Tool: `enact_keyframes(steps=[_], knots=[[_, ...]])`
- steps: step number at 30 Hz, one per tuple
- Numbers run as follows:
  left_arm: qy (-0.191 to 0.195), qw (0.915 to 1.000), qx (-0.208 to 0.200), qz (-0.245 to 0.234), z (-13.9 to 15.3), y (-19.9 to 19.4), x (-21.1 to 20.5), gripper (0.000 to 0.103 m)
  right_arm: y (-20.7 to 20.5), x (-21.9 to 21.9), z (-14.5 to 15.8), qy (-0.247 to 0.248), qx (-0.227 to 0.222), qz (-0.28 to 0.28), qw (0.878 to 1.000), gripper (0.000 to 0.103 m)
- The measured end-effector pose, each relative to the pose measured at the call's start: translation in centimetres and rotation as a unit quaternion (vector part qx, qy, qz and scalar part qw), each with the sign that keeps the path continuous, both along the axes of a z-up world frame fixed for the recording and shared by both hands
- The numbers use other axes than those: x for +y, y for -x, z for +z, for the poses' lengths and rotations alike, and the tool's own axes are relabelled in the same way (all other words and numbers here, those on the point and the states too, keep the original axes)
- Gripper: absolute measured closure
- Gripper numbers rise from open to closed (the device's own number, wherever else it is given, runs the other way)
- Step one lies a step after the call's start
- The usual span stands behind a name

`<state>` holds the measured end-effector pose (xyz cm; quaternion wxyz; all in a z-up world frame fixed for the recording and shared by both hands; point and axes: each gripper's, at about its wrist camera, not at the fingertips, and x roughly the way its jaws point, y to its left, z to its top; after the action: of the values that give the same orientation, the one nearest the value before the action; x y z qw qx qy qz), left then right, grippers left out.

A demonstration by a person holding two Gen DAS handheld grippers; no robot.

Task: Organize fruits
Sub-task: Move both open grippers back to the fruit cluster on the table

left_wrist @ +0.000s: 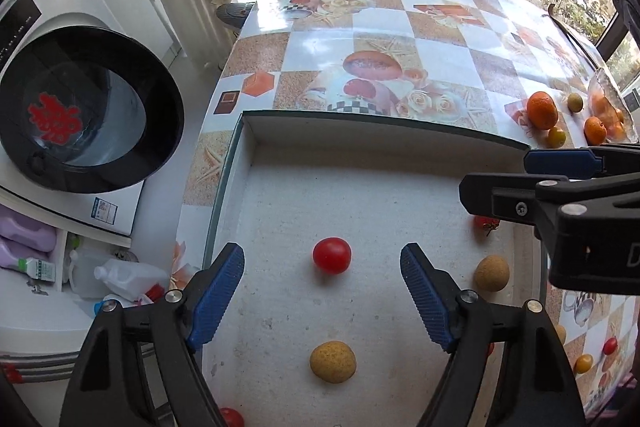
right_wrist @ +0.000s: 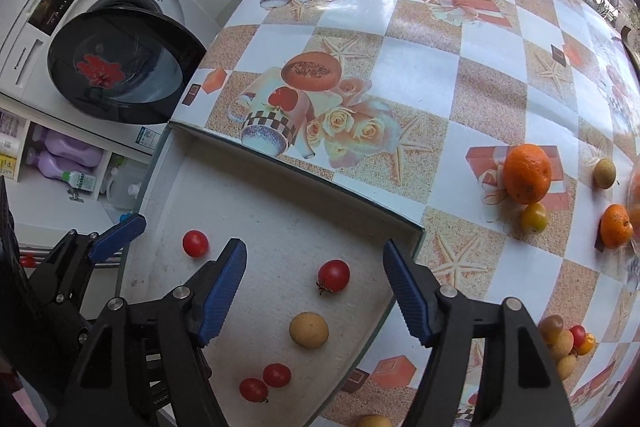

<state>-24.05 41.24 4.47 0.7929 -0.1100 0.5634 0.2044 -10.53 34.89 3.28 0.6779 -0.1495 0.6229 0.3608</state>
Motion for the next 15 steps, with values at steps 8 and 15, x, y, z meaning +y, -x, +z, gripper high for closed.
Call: enact_keyframes(steps=[8, 15], knots=[[0.001, 0.9999, 0.016, -0.004, 0.9, 0.5, -1.1, 0.022, 0.4, -2.1, 2.0, -0.002, 0.003, -0.018, 1.0, 0.011], [-0.001, 0.9994, 0.013, -0.032, 2.5, 1.1, -4.5, 0.022, 0.5, -7.1, 3.1, 0.001, 0.012, -0.06, 0.998, 0.011]])
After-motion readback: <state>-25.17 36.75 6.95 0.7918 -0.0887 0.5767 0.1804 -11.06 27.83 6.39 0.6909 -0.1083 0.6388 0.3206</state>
